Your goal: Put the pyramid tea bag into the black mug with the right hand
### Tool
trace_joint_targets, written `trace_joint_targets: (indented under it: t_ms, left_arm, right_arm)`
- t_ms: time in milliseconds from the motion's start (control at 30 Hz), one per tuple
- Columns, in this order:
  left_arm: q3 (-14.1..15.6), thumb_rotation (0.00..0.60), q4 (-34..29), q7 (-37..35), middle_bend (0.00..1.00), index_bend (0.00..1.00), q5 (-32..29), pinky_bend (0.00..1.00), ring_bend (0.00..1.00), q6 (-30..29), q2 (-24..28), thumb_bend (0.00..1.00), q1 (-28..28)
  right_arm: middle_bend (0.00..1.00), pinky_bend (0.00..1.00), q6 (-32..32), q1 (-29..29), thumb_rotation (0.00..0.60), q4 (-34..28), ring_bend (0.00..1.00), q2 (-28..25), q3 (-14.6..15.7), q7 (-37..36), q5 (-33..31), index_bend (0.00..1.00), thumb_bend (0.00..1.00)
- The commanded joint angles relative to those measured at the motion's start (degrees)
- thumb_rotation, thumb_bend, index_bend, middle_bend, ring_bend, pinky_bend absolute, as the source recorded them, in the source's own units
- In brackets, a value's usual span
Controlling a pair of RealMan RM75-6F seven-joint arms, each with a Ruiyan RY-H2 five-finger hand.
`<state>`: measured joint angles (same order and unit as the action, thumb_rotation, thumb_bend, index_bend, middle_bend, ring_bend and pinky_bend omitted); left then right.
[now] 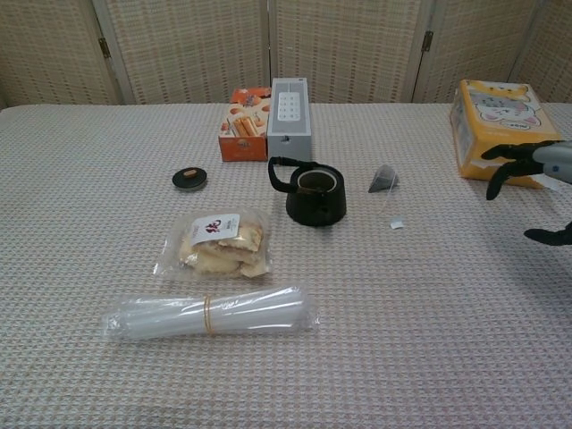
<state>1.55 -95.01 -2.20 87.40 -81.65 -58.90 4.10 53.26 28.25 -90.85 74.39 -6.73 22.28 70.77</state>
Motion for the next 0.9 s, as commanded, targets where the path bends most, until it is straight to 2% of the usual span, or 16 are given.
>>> trace_joint_targets:
  t_ms: [33,100,300,467,733,900]
  left_arm:
    - [0.1,0.600,0.3,-1.4,0.07,0.00,-0.2,0.28,0.14,0.6,0.8,0.13,0.2]
    - [0.1,0.600,0.4,-2.5,0.09,0.00,-0.2,0.28,0.14,0.8,1.1,0.13,0.3]
    - [0.1,0.600,1.2,-5.4,0.09,0.00,0.1,0.28,0.14,0.9,1.9,0.13,0.4]
    - [0.2,0.600,1.7,-7.0,0.09,0.00,0.2,0.28,0.14,1.3,2.3,0.13,0.5]
    - [0.3,0.600,1.9,-7.5,0.09,0.00,0.2,0.28,0.14,1.8,2.4,0.13,0.8]
    - [0.3,0.600,1.6,-6.6,0.09,0.00,-0.1,0.28,0.14,2.3,2.1,0.13,1.1]
  right_arm:
    - [0.00,0.00,-4.8,6.8,0.600,4.1,0.00,7.6,-3.0,8.9,-7.6,0.33,0.35]
    - [0.00,0.00,-5.9,9.0,0.600,6.2,0.00,10.2,-3.3,11.5,-10.4,0.34,0.39]
    - [0.00,0.00,-5.9,13.6,0.600,12.4,0.00,17.1,-3.9,16.1,-15.2,0.37,0.38]
    - [0.00,0.00,-3.9,14.7,0.600,16.2,0.00,20.5,-4.1,14.7,-14.3,0.37,0.38]
    - [0.00,0.00,-1.3,14.4,0.600,19.8,0.00,22.0,-3.0,13.2,-12.4,0.37,0.38]
    - [0.00,0.00,-0.2,14.0,0.600,22.4,0.00,23.6,-2.4,10.3,-10.4,0.37,0.31]
